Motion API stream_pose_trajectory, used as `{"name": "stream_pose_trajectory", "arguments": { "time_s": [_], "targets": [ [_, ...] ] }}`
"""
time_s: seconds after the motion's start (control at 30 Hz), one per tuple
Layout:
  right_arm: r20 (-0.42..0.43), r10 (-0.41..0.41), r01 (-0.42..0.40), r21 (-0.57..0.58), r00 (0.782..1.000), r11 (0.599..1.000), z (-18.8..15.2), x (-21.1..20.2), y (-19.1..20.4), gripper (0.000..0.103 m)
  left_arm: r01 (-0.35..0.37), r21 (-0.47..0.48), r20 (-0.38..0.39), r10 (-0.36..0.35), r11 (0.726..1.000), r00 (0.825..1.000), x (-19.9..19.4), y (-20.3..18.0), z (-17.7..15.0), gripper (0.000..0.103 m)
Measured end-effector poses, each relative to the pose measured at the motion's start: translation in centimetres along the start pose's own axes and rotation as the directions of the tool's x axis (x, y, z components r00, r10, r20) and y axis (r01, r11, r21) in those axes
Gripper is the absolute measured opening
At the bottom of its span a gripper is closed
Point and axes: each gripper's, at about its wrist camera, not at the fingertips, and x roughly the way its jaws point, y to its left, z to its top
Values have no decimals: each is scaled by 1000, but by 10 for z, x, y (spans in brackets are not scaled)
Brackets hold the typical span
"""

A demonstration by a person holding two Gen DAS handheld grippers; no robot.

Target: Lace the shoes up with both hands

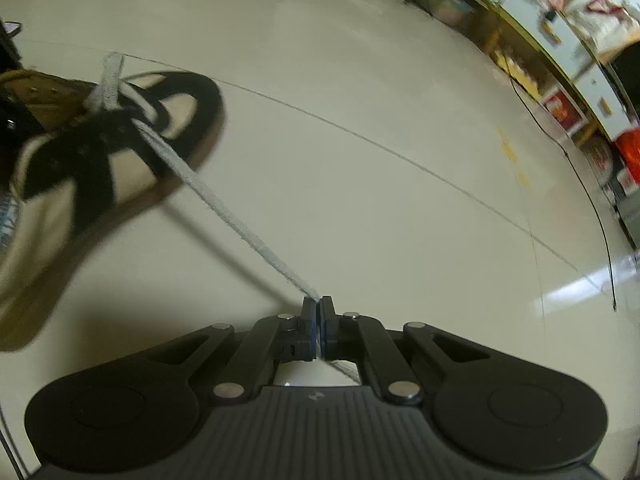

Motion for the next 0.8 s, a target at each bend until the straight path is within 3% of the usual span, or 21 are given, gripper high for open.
{"name": "stream_pose_trajectory", "arguments": {
  "time_s": [0.5,0.8],
  "targets": [
    [-94,-118,125,68,989,990,-36,6,-31,1,-5,4,1,5,1000,1000,4,0,0,36],
    [-132,-142,148,37,981,988,-42,12,-19,1,8,1,0,-8,1000,1000,6,4,1,37]
  ]
}}
